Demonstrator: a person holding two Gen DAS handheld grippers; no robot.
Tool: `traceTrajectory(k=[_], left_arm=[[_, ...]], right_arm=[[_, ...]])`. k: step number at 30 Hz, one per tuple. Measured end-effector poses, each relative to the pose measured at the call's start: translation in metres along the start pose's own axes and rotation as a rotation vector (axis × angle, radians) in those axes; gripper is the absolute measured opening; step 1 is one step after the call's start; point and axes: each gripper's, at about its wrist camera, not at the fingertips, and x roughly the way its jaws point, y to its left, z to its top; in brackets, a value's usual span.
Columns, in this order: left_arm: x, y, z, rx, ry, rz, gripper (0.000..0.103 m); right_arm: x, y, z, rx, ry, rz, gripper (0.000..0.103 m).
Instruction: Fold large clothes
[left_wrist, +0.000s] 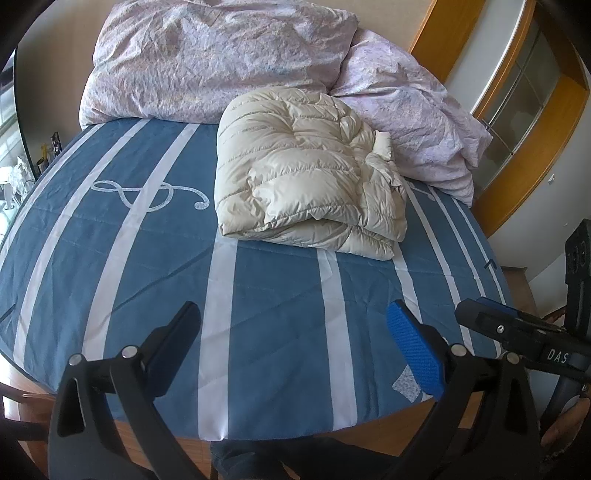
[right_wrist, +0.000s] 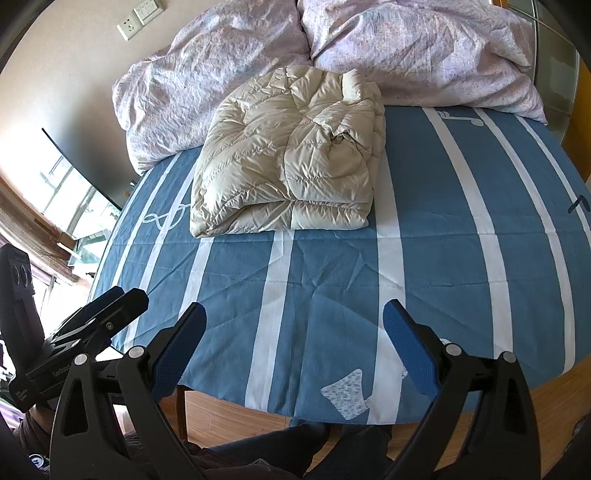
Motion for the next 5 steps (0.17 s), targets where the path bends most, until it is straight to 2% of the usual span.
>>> traceTrajectory(k=[5], left_arm=[[0.0,0.0002,0.0,-0.003,0.001,0.0,0.101]], right_arm=[[0.0001,0.0003,-0.0001,0.001,0.0,0.0,0.098]])
